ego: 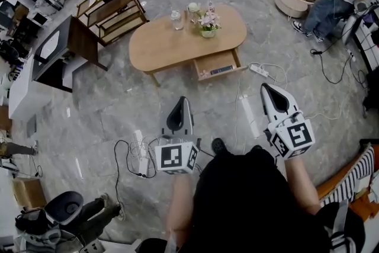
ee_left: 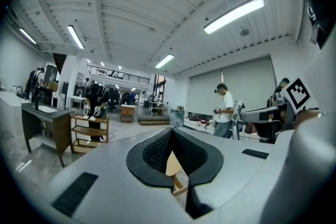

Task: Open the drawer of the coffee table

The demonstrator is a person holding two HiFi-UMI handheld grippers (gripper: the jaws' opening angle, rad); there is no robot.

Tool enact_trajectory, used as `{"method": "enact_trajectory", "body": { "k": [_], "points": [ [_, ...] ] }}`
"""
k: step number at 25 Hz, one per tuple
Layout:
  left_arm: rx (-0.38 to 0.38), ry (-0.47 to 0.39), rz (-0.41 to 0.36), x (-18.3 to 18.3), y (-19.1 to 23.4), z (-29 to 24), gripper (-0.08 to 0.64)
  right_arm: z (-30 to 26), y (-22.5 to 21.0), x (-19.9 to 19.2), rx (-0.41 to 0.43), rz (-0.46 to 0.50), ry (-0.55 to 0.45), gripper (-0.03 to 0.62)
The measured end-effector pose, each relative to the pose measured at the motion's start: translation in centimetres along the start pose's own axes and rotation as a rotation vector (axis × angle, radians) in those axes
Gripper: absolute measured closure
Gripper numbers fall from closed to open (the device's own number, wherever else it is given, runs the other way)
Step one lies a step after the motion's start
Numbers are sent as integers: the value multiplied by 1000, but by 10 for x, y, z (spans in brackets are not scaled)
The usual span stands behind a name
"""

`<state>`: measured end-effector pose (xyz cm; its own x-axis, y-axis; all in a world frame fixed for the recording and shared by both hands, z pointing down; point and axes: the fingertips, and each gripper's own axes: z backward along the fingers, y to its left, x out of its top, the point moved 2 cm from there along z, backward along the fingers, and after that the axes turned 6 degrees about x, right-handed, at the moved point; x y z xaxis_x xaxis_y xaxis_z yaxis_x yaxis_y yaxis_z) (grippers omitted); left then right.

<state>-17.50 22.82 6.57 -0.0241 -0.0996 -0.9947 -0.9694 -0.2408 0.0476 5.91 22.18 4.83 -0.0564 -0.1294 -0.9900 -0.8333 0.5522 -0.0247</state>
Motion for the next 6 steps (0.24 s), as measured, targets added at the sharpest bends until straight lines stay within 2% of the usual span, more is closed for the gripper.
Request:
{"method": "enact_trajectory", "body": {
  "k": [6],
  "points": [
    [-4, 19, 7, -6, -3, 2, 546, 5, -2, -5, 0, 1, 8, 580]
  ]
}}
